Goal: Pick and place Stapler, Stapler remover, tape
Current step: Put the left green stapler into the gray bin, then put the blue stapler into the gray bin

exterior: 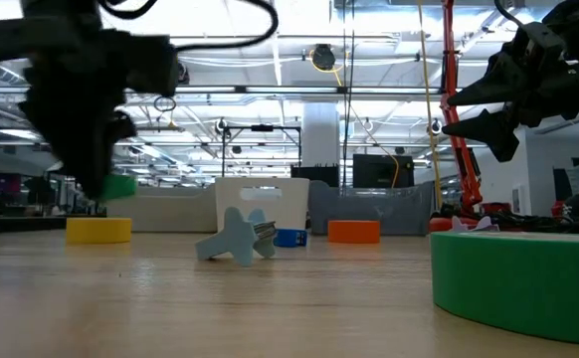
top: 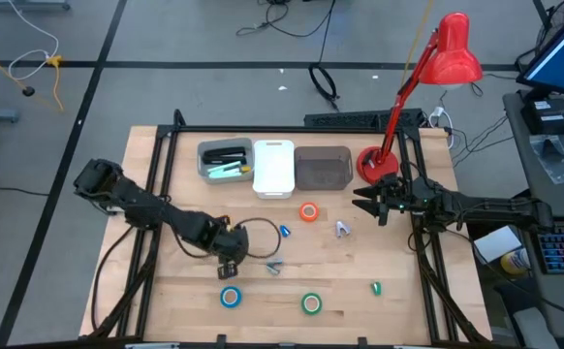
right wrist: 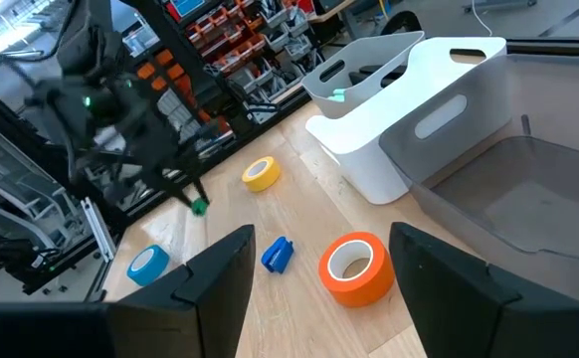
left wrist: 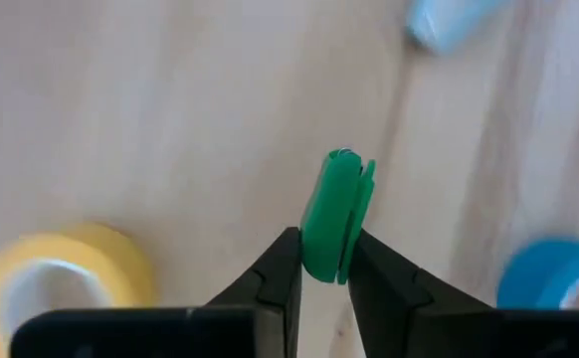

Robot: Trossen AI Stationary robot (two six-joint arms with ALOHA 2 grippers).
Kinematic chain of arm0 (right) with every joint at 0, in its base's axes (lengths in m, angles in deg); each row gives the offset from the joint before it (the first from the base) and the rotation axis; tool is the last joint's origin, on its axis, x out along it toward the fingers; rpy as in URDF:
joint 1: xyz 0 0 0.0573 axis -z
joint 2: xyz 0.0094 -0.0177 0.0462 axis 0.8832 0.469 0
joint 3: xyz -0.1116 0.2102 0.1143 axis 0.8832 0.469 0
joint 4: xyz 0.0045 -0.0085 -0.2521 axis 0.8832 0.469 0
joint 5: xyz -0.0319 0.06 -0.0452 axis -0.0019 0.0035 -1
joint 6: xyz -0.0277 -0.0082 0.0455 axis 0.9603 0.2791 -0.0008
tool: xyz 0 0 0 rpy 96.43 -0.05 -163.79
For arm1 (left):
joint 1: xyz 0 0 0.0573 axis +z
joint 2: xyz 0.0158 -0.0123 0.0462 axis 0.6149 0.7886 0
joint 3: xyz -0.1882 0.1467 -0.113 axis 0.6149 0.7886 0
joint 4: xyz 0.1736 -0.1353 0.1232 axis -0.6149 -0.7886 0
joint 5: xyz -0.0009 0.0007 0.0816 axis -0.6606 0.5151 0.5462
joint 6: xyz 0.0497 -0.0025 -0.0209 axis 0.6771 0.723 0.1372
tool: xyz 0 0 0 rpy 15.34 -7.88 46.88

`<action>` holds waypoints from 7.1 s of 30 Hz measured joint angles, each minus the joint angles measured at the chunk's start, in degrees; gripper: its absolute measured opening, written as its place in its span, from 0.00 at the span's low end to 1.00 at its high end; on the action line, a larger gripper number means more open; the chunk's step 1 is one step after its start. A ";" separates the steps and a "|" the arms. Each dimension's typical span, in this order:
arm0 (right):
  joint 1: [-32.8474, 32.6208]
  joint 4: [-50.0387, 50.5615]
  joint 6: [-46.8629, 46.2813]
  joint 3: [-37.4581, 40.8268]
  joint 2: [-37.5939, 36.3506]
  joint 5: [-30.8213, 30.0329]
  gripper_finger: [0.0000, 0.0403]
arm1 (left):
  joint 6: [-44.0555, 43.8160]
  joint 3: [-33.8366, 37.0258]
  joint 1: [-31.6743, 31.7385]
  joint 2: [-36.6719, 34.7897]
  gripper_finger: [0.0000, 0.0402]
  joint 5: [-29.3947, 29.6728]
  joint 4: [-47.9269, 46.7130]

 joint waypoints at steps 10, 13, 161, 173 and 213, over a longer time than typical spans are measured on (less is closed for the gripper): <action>0.01 0.00 -0.04 0.00 0.00 0.00 0.57 | 1.56 -0.06 11.77 -12.10 0.19 19.46 -6.72; 0.02 -0.01 -0.51 0.00 -0.01 0.00 0.57 | 3.96 -0.06 17.71 -15.69 0.19 23.50 -9.61; 0.00 0.48 -4.61 -0.01 0.04 0.22 0.57 | 62.57 -22.85 19.80 21.33 0.45 -11.00 9.14; 0.01 0.48 -4.63 -0.01 0.02 0.22 0.57 | 64.99 -22.89 19.83 23.76 0.45 -12.10 8.60; 0.00 0.62 -4.63 -0.01 0.04 0.24 0.57 | 51.21 -26.39 19.50 27.32 0.16 -9.76 8.53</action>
